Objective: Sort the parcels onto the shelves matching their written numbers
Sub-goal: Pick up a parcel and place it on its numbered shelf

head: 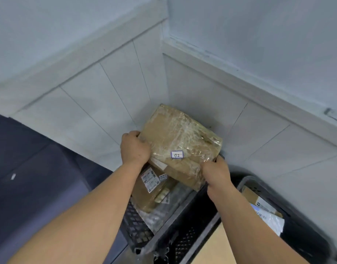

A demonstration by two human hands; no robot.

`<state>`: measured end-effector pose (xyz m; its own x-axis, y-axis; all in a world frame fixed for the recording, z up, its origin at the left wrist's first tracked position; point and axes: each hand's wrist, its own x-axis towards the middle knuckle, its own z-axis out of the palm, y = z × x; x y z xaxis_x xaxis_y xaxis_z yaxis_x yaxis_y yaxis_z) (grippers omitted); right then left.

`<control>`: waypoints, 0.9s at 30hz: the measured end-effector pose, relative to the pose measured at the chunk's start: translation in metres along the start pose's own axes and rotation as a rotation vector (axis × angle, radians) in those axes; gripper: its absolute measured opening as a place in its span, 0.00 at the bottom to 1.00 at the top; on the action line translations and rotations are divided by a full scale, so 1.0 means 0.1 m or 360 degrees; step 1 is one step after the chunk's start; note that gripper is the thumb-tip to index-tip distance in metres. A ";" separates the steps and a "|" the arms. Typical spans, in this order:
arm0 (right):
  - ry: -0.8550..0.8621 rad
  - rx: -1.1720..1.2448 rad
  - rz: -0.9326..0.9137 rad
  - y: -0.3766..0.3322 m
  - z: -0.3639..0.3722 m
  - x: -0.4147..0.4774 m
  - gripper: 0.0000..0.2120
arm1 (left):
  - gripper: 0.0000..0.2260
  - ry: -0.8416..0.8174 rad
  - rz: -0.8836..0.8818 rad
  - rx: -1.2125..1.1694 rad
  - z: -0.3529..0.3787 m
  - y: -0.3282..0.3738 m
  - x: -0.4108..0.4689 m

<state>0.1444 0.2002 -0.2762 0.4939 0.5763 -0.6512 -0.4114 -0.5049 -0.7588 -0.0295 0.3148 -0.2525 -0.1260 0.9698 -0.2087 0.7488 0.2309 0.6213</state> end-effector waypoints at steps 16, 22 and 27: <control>0.0067 -0.0135 -0.0476 -0.66 -1.10 -1.73 0.24 | 0.13 0.0042 0.0084 -0.0688 -1.04 0.62 -1.71; 0.0033 -0.0051 -0.0583 -0.47 -1.30 -2.47 0.26 | 0.21 0.0016 0.0210 -0.0870 -1.49 0.38 -2.32; -0.0066 0.0007 -0.0674 -0.32 -1.34 -2.99 0.29 | 0.21 -0.0023 0.0249 -0.0953 -1.89 0.16 -2.76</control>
<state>0.1127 -0.0418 -0.0553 0.5887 0.7577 -0.2818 -0.1820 -0.2154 -0.9594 -0.1059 0.0658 -0.0424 -0.0321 0.9956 -0.0885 0.2617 0.0938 0.9606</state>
